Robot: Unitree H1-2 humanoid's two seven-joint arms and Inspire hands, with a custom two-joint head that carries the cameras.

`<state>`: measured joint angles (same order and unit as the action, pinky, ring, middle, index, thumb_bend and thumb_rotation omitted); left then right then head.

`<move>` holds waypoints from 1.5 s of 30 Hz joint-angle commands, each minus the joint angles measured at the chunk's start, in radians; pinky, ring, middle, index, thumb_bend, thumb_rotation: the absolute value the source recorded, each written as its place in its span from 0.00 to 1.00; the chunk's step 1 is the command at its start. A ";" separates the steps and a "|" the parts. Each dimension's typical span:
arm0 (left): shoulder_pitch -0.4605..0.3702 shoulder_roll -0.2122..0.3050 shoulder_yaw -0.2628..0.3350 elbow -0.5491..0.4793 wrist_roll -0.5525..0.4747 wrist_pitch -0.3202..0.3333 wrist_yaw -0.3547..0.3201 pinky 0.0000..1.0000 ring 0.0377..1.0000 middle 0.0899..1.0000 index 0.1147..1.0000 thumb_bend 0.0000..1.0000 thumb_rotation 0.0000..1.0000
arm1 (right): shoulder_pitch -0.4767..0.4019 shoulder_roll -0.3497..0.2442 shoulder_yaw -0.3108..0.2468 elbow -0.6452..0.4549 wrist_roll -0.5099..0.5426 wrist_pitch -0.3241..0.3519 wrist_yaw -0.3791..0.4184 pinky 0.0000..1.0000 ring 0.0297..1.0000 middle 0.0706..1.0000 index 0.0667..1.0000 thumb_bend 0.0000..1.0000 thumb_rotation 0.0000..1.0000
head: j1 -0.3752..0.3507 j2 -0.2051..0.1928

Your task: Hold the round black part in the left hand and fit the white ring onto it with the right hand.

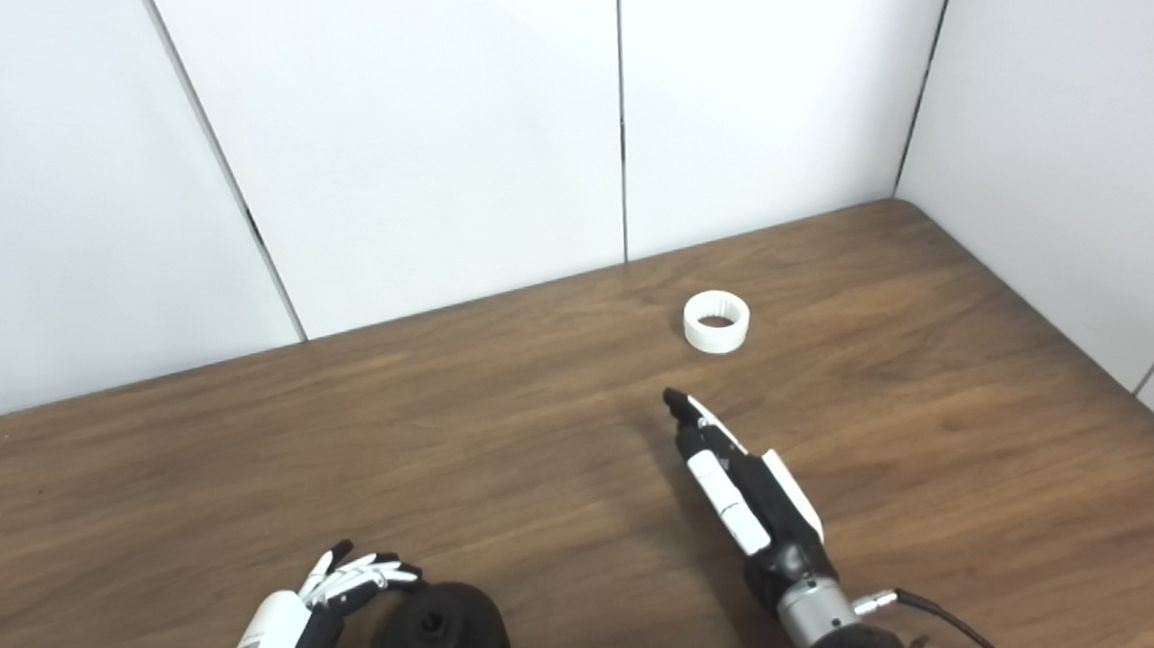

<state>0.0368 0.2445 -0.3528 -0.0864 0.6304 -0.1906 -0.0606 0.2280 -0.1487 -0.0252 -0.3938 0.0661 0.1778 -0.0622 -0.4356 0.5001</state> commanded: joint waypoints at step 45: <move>0.047 0.006 -0.014 -0.062 0.050 0.098 -0.035 1.00 0.85 0.75 0.42 0.52 0.05 | -0.738 -0.540 0.180 0.518 -0.693 0.273 0.374 1.00 1.00 0.98 0.86 1.00 0.33 | 0.001 0.029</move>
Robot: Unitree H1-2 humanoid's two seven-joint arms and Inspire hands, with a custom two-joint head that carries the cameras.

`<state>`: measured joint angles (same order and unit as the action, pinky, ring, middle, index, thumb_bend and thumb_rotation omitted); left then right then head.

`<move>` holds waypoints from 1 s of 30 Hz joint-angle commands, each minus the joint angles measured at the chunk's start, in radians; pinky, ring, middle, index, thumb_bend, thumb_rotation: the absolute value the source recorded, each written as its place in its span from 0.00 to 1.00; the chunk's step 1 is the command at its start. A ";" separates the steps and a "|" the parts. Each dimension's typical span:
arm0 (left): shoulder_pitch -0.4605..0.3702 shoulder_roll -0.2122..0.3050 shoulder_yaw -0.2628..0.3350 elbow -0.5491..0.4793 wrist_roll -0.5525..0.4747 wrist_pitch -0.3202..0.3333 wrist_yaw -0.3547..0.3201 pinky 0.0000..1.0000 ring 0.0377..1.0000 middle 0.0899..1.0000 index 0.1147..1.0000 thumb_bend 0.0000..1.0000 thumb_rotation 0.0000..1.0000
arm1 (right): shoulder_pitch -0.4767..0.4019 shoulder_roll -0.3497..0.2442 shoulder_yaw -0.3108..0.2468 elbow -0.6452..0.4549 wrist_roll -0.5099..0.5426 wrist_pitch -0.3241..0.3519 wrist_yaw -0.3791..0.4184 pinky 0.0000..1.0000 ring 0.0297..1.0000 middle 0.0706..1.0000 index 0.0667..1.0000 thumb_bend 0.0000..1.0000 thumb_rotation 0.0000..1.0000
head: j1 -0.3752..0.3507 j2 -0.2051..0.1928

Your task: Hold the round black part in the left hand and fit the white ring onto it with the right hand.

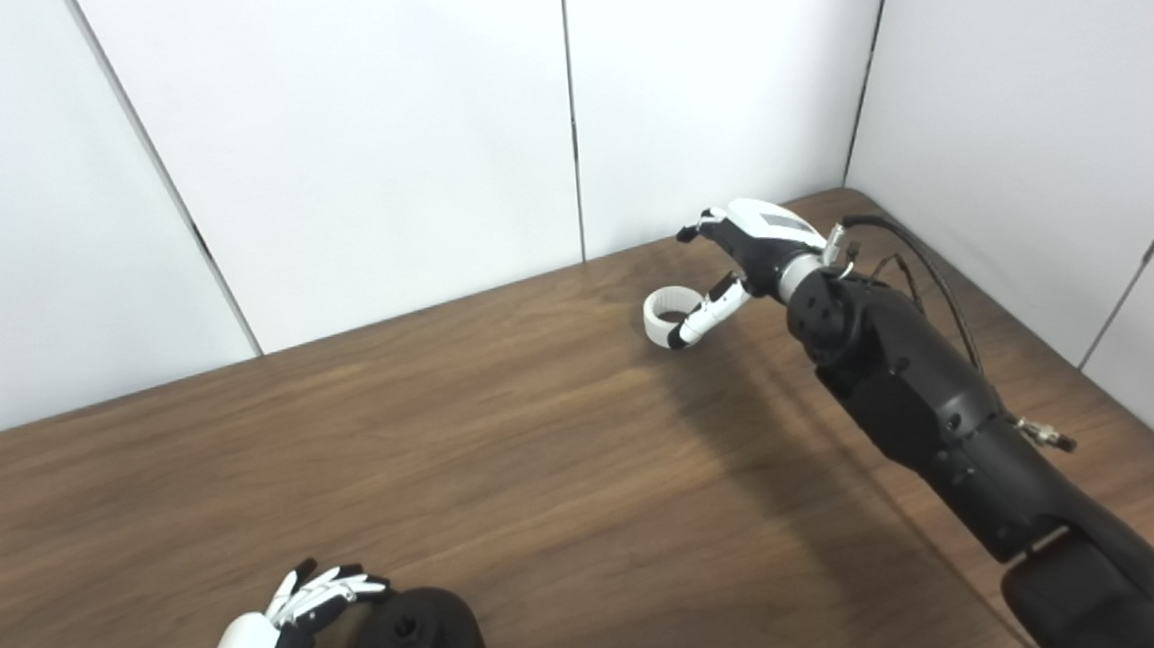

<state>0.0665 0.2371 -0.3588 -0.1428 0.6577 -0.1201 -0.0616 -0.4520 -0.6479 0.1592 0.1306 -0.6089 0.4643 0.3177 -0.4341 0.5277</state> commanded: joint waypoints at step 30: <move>0.044 0.008 -0.005 -0.090 0.053 0.080 -0.062 0.99 0.84 0.75 0.42 0.52 0.05 | -0.133 0.016 0.113 0.186 -0.084 -0.050 -0.050 0.99 1.00 0.96 0.74 0.91 0.36 | 0.014 0.021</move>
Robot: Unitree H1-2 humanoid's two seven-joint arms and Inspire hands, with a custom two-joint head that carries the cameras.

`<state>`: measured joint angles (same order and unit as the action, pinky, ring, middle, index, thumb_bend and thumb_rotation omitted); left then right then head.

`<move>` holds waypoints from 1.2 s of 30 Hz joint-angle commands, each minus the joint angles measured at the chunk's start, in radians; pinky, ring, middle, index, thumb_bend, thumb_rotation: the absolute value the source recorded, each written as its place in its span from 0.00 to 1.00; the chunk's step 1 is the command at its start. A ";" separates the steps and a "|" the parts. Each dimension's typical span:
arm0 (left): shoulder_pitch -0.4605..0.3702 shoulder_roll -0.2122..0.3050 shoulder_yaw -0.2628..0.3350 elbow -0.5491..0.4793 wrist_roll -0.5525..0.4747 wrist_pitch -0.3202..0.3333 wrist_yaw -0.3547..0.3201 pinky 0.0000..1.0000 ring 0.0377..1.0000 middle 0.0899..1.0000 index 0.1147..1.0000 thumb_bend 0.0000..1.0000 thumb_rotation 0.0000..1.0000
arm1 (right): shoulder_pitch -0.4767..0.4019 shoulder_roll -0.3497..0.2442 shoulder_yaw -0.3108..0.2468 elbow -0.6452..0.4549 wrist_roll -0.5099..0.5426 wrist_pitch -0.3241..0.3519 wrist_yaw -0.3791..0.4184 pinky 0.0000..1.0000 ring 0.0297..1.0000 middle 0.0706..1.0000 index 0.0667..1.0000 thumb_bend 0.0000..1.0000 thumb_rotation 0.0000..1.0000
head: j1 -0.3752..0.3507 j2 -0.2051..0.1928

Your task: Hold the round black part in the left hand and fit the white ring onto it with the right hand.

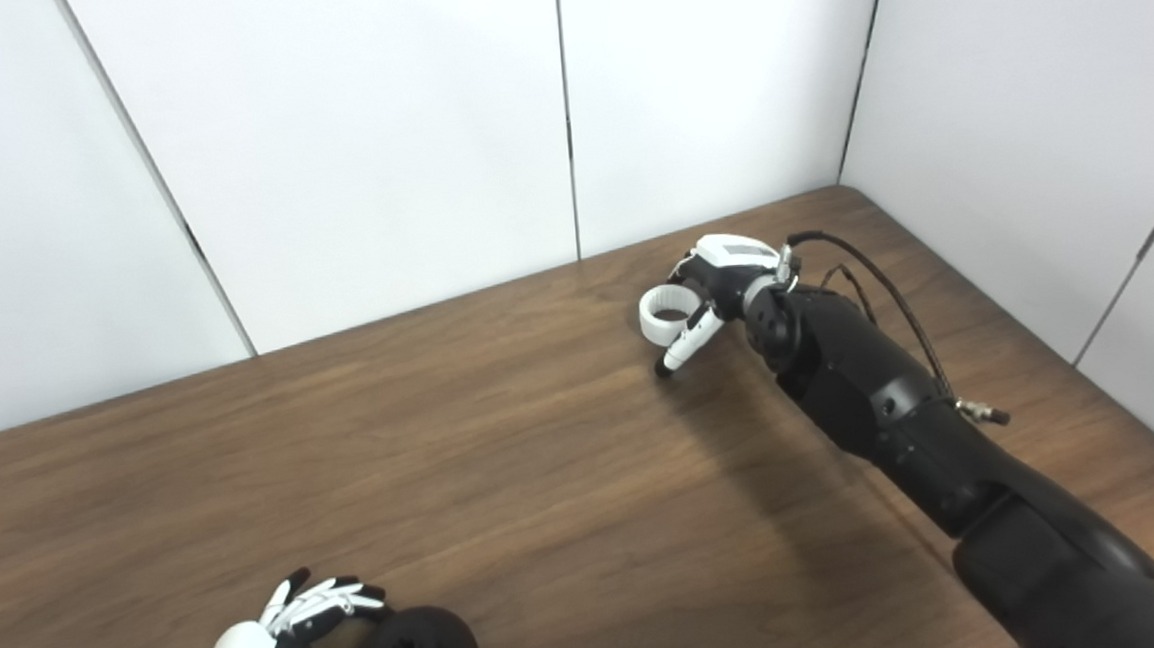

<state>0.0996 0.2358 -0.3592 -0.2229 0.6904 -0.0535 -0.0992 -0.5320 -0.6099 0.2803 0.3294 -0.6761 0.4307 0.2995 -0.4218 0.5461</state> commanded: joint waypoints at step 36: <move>0.013 -0.024 -0.014 -0.028 0.047 0.038 -0.041 1.00 0.85 0.76 0.42 0.52 0.05 | 0.002 -0.069 -0.037 -0.051 -0.018 -0.154 -0.140 0.90 0.91 0.83 0.45 0.52 0.14 | 0.123 0.107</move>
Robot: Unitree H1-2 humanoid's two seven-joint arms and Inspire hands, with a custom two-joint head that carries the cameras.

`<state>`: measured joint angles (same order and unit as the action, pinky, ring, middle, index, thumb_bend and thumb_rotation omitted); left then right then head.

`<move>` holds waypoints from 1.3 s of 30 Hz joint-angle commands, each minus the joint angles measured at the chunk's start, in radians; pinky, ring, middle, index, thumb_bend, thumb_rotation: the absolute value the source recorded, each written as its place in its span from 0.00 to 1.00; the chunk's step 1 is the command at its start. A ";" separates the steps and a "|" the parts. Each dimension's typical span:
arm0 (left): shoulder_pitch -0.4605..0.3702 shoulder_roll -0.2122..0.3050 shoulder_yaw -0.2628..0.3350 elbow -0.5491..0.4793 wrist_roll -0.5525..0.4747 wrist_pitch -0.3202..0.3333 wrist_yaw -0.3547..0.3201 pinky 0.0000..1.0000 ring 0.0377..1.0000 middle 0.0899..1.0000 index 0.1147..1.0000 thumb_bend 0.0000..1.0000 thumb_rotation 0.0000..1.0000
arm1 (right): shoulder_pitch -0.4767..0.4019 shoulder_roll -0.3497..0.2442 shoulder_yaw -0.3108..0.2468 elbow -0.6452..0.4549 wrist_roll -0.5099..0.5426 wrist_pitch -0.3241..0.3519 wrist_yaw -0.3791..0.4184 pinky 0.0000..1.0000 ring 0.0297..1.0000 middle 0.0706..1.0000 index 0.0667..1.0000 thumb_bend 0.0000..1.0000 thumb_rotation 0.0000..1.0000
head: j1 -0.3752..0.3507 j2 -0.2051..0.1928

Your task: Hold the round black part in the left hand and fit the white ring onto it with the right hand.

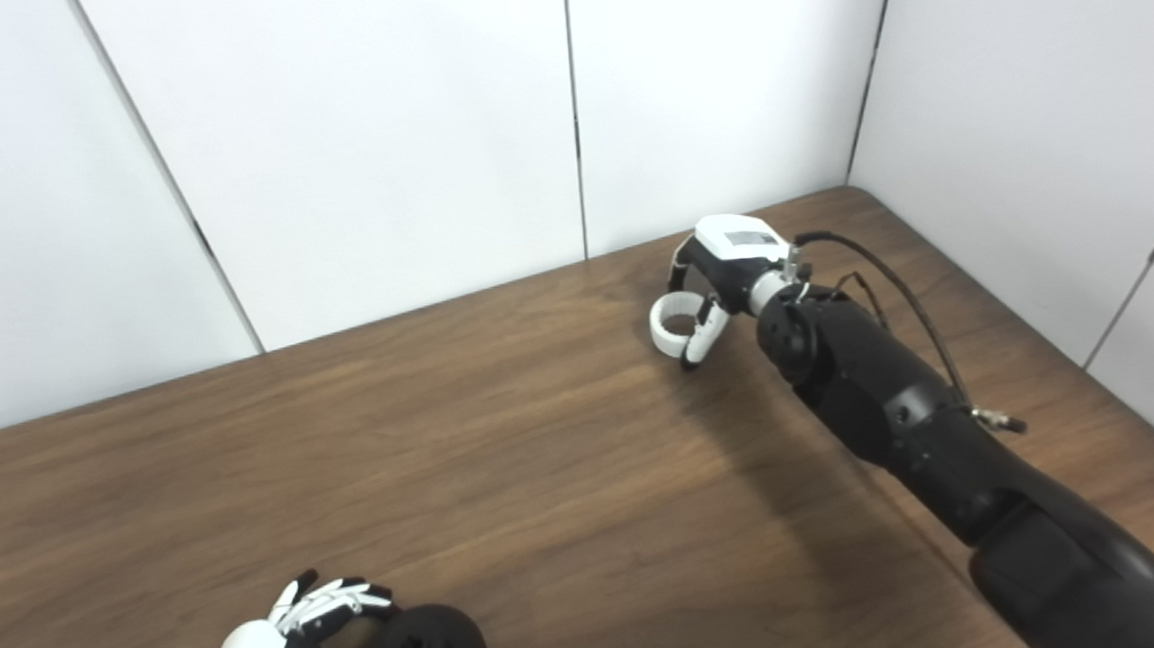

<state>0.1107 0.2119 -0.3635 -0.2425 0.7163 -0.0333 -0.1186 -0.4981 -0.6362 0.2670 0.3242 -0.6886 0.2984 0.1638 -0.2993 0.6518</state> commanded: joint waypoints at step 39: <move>-0.054 -0.072 -0.045 -0.011 0.085 0.116 -0.050 1.00 0.88 0.76 0.41 0.52 0.06 | 0.184 0.034 -0.052 -0.923 0.015 0.015 0.467 0.99 0.93 0.80 0.44 0.53 0.14 | 0.175 0.177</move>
<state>0.0738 0.1442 -0.4018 -0.2516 0.7844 0.0686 -0.1558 -0.2898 -0.5975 0.2359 -0.5622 -0.6747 0.3107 0.6383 -0.1243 0.8268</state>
